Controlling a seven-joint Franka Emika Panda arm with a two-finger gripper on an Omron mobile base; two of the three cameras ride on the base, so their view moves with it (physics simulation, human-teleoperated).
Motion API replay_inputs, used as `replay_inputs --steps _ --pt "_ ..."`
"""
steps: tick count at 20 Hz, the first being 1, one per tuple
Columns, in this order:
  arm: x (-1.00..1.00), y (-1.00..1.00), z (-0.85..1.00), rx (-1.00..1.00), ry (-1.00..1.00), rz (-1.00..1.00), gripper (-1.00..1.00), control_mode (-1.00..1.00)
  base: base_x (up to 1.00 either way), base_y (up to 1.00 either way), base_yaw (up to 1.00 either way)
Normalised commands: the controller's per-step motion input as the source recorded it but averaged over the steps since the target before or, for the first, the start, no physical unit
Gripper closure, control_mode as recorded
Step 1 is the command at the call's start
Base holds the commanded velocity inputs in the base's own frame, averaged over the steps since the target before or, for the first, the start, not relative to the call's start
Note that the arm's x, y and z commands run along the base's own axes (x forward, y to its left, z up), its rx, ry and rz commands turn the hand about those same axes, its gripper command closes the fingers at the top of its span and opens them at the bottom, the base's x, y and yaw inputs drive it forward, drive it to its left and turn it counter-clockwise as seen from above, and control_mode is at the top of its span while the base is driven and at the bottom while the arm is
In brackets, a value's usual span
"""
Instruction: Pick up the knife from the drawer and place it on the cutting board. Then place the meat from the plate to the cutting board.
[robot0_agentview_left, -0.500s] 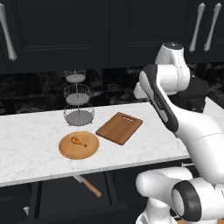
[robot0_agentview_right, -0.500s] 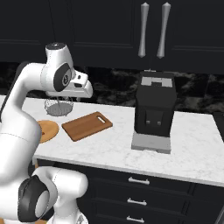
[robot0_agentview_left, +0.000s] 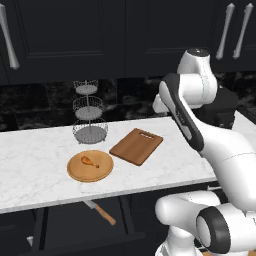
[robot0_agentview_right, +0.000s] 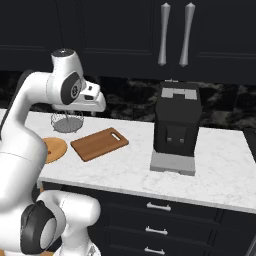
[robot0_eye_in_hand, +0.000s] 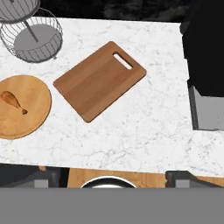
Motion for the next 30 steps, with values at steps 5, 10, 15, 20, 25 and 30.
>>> replay_inputs --steps 5,10,15,20,25,30 --pt "-0.31 0.81 -0.20 0.00 0.01 -0.03 -1.00 -1.00 0.00 0.00 0.00" --pt "-0.51 1.00 -0.49 0.00 0.00 -0.02 -1.00 -1.00 0.00 0.00 0.00" --pt "-0.41 0.88 -0.89 0.12 0.00 0.00 -1.00 -1.00 0.00 0.00 0.00" --pt "-0.42 0.06 -1.00 0.45 0.00 0.00 -1.00 -1.00 0.00 0.00 0.00" --pt "-0.58 0.15 -0.69 0.15 0.00 -0.01 -1.00 -1.00 0.00 0.00 0.00" --pt "-0.49 0.49 -0.43 -0.01 0.04 -0.01 -1.00 -1.00 0.00 0.00 0.00"
